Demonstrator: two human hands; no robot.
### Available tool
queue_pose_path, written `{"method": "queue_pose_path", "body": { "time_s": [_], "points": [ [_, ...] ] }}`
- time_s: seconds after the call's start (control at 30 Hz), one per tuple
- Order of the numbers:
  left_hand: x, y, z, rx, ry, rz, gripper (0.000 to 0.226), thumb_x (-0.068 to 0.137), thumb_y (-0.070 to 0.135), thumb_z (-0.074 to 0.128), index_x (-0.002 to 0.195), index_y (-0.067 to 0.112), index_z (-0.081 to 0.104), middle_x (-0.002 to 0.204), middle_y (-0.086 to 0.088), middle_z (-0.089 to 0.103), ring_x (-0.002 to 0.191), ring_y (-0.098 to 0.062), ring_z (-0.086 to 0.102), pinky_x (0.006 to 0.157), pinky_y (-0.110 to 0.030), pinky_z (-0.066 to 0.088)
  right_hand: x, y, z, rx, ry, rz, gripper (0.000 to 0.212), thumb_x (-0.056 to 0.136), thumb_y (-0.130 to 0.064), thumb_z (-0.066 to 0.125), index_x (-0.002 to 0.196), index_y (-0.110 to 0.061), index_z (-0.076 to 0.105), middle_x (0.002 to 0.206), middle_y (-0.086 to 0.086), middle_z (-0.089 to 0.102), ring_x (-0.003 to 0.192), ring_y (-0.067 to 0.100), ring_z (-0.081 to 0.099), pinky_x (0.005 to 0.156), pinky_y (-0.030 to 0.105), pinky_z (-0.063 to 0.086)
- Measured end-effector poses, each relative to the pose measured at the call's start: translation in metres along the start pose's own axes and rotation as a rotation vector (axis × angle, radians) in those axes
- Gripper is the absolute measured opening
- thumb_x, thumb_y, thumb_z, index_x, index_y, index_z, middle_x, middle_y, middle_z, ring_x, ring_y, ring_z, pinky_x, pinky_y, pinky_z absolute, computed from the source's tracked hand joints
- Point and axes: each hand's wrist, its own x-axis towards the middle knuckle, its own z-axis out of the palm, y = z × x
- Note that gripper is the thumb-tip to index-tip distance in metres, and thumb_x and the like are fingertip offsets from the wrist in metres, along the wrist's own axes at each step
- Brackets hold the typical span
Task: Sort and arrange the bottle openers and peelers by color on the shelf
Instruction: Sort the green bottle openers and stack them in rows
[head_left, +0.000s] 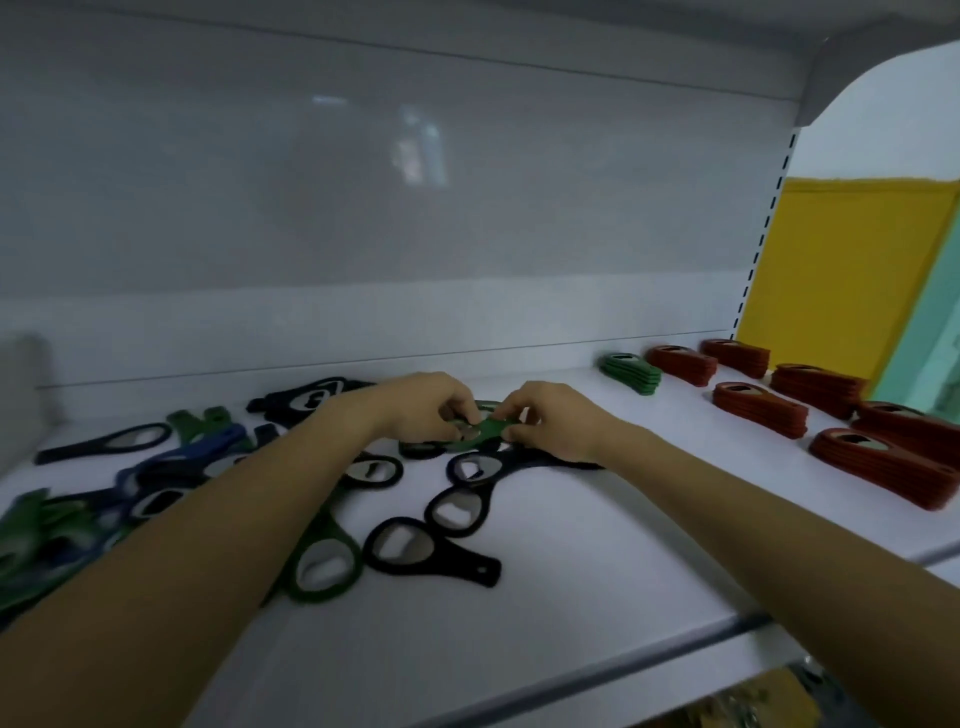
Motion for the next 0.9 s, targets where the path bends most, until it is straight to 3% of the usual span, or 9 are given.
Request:
{"method": "queue_pose_path", "body": {
  "time_s": [0.13,0.23,0.37,0.47,0.57,0.67,0.73,0.8,0.9],
  "points": [
    [-0.024,-0.03,0.002,-0.149,0.114,-0.024,0.027,0.085,0.011,0.065,0.107,0.023,0.059,0.114,0.002,0.061,0.101,-0.015,0.059,0.091,-0.026,0.046,0.005,-0.024,0.007,0.044,-0.038,-0.006,0.026,0.085,-0.023,0.065,0.109,-0.013,0.065,0.101,0.002,0.062,0.083,0.01,0.05,0.069,0.018,0.035],
    [-0.043,-0.046,-0.001,-0.454,0.239,-0.069,0.029,0.081,0.013,0.071,0.104,0.023,0.057,0.107,-0.002,0.066,0.098,-0.019,0.064,0.091,-0.031,0.05,0.013,-0.039,0.004,0.145,0.072,0.034,0.015,0.084,-0.016,0.066,0.097,-0.009,0.067,0.082,-0.005,0.059,0.07,0.008,0.051,0.055,0.011,0.038],
    [-0.062,-0.053,-0.007,-0.912,0.512,-0.106,0.021,0.085,0.014,0.066,0.104,0.012,0.059,0.099,-0.006,0.069,0.093,-0.018,0.066,0.081,-0.024,0.055,0.026,-0.071,0.003,0.73,0.036,0.058,0.005,0.083,-0.006,0.066,0.089,-0.007,0.067,0.068,0.002,0.063,0.053,0.006,0.055,0.061,0.017,0.05],
    [-0.07,-0.059,-0.014,-1.209,0.697,-0.152,0.007,0.089,0.009,0.06,0.095,0.008,0.057,0.09,-0.01,0.065,0.081,-0.019,0.067,0.065,-0.02,0.057,0.039,-0.1,0.012,0.936,-0.037,0.007,0.015,0.086,0.001,0.059,0.1,-0.004,0.06,0.076,0.009,0.064,0.061,0.011,0.062,0.067,0.02,0.055],
    [-0.084,-0.073,-0.025,-1.302,0.821,-0.235,0.003,0.092,0.007,0.055,0.094,0.009,0.054,0.085,-0.011,0.063,0.065,-0.017,0.069,0.058,-0.022,0.057,0.05,-0.12,0.017,0.699,-0.036,-0.108,0.018,0.085,0.001,0.058,0.101,-0.007,0.058,0.085,0.008,0.064,0.072,0.012,0.061,0.07,0.016,0.052],
    [-0.1,-0.091,-0.027,-1.274,0.884,-0.335,0.007,0.095,0.008,0.049,0.102,0.009,0.051,0.084,-0.006,0.059,0.066,-0.018,0.062,0.049,-0.019,0.054,0.046,-0.123,0.023,0.407,-0.332,-0.313,0.026,0.086,-0.004,0.06,0.107,-0.018,0.063,0.115,-0.001,0.061,0.1,0.006,0.058,0.09,0.018,0.044],
    [-0.105,-0.096,-0.026,-1.205,0.866,-0.378,0.004,0.096,0.01,0.049,0.095,0.013,0.053,0.084,-0.003,0.06,0.065,-0.015,0.056,0.046,-0.016,0.051,0.038,-0.119,0.029,0.181,-0.511,-0.387,0.037,0.088,-0.013,0.059,0.119,-0.032,0.06,0.139,-0.012,0.043,0.124,-0.002,0.037,0.103,0.014,0.03],
    [-0.105,-0.096,-0.026,-1.183,0.819,-0.374,0.005,0.097,0.012,0.048,0.099,0.012,0.052,0.085,-0.001,0.062,0.063,-0.014,0.053,0.047,-0.016,0.05,0.031,-0.113,0.033,0.084,-0.5,-0.395,0.04,0.089,-0.022,0.059,0.124,-0.041,0.054,0.148,-0.017,0.028,0.134,-0.001,0.021,0.106,0.015,0.019],
    [-0.103,-0.087,-0.025,-1.214,0.695,-0.381,0.012,0.098,0.013,0.044,0.108,0.009,0.05,0.09,-0.003,0.065,0.064,-0.014,0.054,0.054,-0.023,0.051,0.026,-0.107,0.035,0.011,-0.304,-0.452,0.032,0.085,-0.033,0.064,0.117,-0.036,0.061,0.141,-0.009,0.037,0.13,0.007,0.023,0.104,0.018,0.019]
  ]
}}
